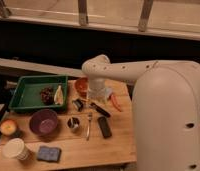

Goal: Place fork in purple bowl

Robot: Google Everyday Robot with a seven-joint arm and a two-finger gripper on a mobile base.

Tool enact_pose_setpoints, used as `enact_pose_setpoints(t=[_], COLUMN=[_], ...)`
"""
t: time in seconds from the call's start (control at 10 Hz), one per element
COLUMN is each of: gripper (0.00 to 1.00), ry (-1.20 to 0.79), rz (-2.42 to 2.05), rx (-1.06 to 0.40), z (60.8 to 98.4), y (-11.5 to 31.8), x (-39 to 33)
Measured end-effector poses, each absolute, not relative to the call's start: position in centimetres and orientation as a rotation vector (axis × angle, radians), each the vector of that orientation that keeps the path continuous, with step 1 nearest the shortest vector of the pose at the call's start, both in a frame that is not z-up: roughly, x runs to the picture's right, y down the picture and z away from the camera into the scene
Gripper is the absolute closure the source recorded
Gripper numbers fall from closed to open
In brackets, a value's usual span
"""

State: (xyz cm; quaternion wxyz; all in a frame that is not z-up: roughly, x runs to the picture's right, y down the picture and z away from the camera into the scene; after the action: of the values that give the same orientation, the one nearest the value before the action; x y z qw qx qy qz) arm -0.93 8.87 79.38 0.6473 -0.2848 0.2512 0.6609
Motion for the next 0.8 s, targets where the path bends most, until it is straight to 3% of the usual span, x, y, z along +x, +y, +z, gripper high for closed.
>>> enact_pose_setpoints(t=[0.5, 0.8], gripper=[0.34, 0.34], ry=[0.552, 0.572], rz=[1.486, 1.472], rx=[-0.667, -0.712], z=[79.6, 82.2], y=[9.4, 11.7], x=[-1.7, -3.1])
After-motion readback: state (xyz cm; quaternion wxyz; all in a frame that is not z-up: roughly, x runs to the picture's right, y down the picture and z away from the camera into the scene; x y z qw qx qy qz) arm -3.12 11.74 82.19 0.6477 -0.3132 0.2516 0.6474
